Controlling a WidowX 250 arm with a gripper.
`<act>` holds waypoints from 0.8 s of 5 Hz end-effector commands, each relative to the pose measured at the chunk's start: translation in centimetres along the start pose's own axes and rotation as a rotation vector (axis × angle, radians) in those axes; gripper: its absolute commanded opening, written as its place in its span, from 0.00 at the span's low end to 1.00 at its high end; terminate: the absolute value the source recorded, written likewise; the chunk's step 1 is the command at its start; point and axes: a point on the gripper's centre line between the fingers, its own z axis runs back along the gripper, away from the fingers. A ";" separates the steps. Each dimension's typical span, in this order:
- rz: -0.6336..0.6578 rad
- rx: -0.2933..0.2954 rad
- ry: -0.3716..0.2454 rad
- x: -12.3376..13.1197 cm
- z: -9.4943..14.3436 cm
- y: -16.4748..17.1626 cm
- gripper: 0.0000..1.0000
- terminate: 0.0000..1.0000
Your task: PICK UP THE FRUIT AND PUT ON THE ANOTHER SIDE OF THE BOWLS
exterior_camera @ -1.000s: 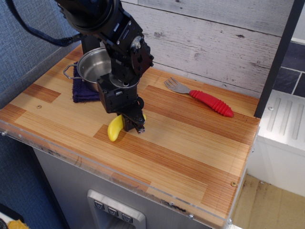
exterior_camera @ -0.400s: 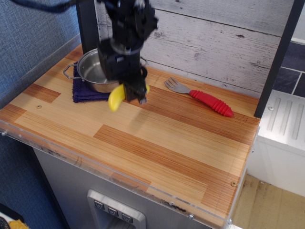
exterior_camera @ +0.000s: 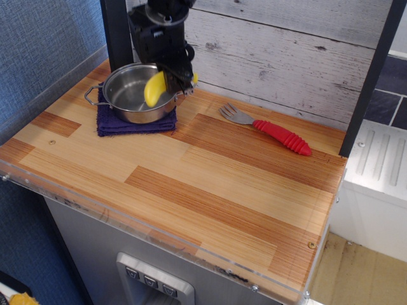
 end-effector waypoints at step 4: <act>0.085 0.051 -0.006 2.8 -3.9 -5.5 0.00 0.00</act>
